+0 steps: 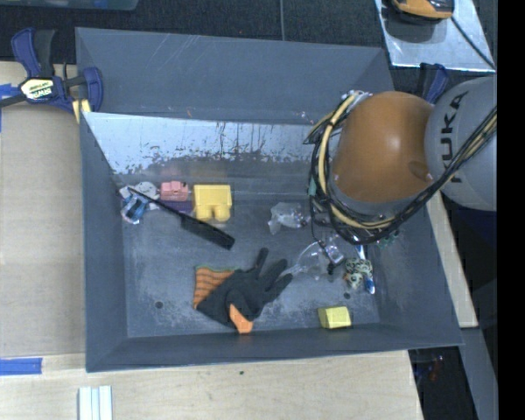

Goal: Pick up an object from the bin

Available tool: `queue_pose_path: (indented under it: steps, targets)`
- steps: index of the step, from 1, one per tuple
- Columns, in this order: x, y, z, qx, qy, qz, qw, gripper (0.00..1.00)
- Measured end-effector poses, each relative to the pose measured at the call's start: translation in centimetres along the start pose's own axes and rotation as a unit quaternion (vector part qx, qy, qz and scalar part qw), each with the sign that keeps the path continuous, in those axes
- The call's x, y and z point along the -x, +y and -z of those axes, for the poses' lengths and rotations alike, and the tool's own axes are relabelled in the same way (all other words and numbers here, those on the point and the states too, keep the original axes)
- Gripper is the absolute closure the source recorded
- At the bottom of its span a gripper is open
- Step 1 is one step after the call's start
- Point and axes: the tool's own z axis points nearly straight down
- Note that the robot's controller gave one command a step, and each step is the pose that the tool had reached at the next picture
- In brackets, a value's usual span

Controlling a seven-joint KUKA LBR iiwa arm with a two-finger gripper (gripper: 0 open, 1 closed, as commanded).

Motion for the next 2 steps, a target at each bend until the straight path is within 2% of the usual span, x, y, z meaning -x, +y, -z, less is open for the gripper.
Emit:
queue_pose_path:
  steps: [1,2]
  targets:
    - [0.3,1.3,-1.1,0.002,0.0016,0.056,0.9984,0.0]
    - [0.5,1.6,-5.1,-0.001,-0.0005,0.179,0.9839,0.0]
